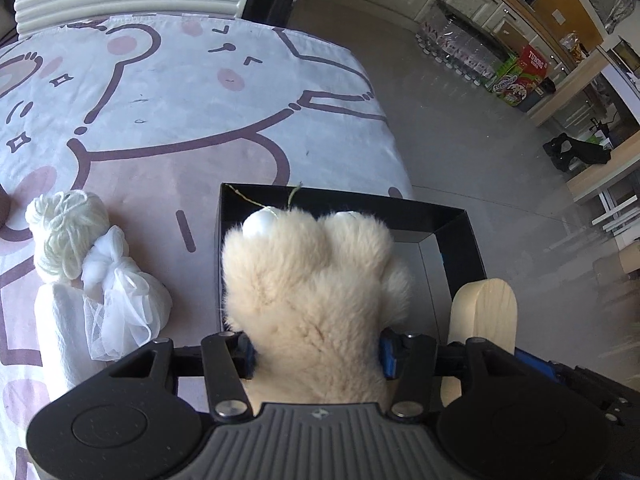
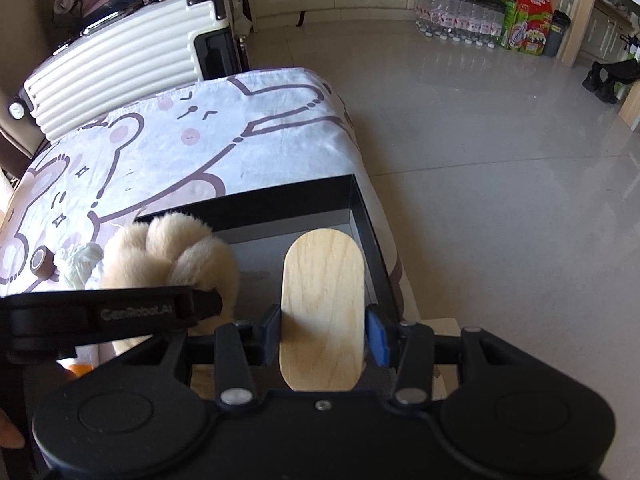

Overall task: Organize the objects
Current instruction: 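Lower the plush into the black box and open the left tool, then lower the wooden board into the black box and open the right tool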

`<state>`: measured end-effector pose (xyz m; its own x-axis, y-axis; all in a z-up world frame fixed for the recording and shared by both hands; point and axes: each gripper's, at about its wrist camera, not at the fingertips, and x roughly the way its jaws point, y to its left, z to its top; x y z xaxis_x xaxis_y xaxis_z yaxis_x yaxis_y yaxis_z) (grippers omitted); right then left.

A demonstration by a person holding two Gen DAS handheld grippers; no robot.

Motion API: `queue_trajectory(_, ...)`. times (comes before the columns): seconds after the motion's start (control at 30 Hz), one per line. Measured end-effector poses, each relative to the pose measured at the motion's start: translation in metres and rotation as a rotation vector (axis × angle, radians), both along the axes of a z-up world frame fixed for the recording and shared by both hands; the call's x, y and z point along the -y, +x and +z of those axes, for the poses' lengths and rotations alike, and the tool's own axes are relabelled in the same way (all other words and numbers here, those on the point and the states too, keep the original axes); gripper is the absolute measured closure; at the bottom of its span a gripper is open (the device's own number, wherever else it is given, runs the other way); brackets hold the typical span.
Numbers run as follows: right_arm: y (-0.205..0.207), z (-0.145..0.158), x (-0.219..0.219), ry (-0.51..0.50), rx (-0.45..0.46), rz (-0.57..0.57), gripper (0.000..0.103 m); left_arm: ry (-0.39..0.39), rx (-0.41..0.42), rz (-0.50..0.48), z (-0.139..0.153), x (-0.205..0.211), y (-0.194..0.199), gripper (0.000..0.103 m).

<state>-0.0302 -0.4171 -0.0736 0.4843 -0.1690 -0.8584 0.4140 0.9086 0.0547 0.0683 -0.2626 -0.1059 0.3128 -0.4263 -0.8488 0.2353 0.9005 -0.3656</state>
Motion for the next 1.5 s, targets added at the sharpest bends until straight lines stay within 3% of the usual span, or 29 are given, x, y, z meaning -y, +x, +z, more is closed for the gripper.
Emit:
queue_trajectory(0.07, 0.002, -0.006, 0.001, 0.007, -0.017, -0.003, 0.057, -0.032, 0.005, -0.008, 0.005, -0.001, 0.000, 0.037)
queue_trajectory(0.13, 0.005, -0.010, 0.000, 0.004, -0.033, 0.001, 0.057, -0.001, 0.063, -0.017, 0.017, 0.001, -0.002, 0.025)
queue_trajectory(0.2, 0.007, -0.013, -0.002, 0.010, -0.040, 0.009, 0.057, 0.018, 0.125, -0.043, 0.027, 0.001, -0.002, 0.025)
queue_trajectory(0.37, 0.018, -0.021, -0.009, 0.004, -0.075, 0.030, 0.057, 0.024, 0.168, -0.040, 0.039, -0.012, 0.003, 0.025)
queue_trajectory(0.67, 0.038, -0.038, -0.007, -0.031, -0.125, -0.004, 0.057, 0.076, 0.140, 0.026, 0.027, -0.053, 0.026, 0.025)
queue_trajectory(0.83, 0.050, -0.047, -0.021, -0.002, -0.139, 0.094, 0.057, 0.091, 0.123, 0.036, 0.020, -0.066, 0.034, 0.025)
queue_trajectory(1.0, 0.059, -0.047, -0.041, 0.009, -0.149, 0.216, 0.057, 0.096, 0.112, 0.011, 0.015, -0.062, 0.035, 0.025)
queue_trajectory(1.3, 0.048, -0.058, -0.044, 0.045, -0.261, 0.282, 0.057, 0.111, 0.109, -0.048, 0.014, -0.045, 0.026, 0.025)
queue_trajectory(1.5, 0.042, -0.059, -0.044, 0.075, -0.254, 0.285, 0.056, 0.126, 0.114, -0.083, 0.015, -0.035, 0.020, 0.025)
